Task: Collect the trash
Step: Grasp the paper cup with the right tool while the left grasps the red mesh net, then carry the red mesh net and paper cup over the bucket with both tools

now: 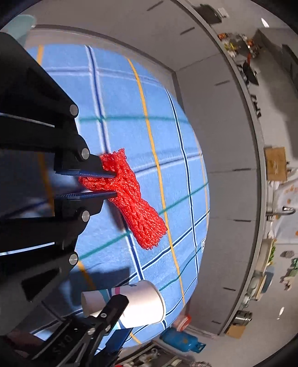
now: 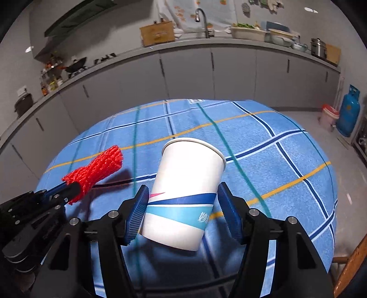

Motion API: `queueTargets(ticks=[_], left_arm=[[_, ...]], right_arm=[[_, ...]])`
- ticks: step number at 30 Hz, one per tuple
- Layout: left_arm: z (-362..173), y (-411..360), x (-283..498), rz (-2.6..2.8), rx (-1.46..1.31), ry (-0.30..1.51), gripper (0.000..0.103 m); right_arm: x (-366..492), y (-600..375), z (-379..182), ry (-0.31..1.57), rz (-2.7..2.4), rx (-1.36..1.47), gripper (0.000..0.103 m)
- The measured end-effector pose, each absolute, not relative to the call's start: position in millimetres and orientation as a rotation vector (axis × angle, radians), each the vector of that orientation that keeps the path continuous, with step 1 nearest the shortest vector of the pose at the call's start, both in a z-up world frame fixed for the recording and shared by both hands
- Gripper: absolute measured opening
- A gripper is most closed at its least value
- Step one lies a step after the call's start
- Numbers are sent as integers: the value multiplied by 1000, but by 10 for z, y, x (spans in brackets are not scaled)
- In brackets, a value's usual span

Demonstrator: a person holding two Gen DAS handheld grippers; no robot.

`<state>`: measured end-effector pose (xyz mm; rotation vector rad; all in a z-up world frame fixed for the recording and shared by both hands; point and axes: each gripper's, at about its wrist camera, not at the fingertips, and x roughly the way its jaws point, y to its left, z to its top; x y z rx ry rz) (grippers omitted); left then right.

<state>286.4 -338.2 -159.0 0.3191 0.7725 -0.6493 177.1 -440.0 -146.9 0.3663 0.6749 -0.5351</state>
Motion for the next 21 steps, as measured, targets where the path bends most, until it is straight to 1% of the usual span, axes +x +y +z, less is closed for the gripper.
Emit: queueTargets(ticks=[9,21], left_arm=[[-1348,-2578,2491,-544,267,745,12],[-1177,-1765,2186,-425,216,726,12]], right_arm=[[1632,-3800,-1233,640,-387,307,62],[1576,-3100,-1010,610,-240,237,62]])
